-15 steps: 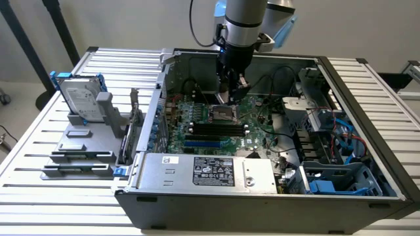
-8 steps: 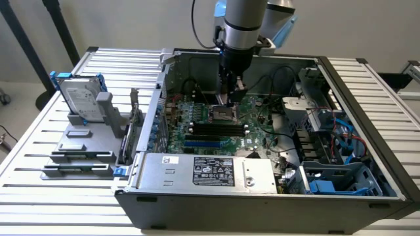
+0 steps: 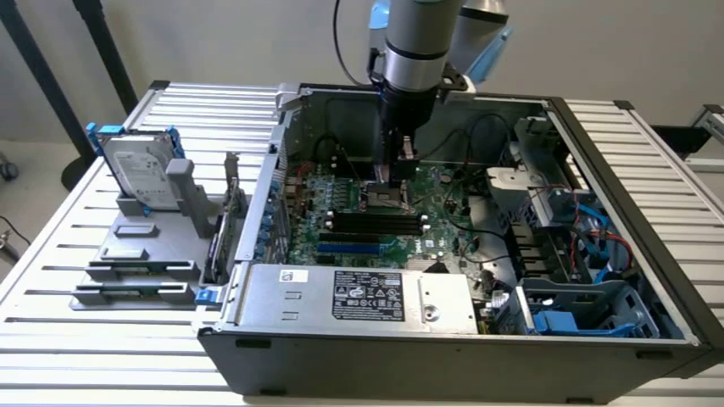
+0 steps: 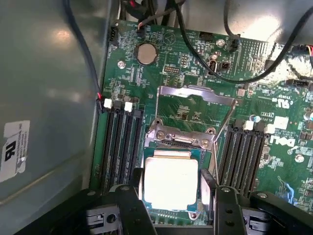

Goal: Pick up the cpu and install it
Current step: 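Place the cpu into insertion slot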

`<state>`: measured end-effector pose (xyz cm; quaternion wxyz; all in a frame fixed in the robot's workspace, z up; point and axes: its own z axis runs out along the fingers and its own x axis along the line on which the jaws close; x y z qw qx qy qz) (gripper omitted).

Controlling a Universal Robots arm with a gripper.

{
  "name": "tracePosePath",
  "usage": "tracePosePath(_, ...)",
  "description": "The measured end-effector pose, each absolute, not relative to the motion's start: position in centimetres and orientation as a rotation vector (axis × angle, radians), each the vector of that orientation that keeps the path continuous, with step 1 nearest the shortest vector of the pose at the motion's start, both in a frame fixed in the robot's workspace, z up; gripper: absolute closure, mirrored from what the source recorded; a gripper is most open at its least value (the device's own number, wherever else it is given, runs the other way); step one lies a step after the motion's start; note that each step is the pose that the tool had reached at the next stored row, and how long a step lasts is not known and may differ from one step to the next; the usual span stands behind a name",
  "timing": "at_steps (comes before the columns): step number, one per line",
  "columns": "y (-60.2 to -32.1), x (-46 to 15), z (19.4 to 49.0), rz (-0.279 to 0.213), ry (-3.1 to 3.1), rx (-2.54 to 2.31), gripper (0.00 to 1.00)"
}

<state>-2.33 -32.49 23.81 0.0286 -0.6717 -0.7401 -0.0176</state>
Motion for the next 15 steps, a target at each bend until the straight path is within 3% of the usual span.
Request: tracePosePath(15, -34.3, -2.8, 23.1, -0.059, -2.174, -2.19, 0.45)
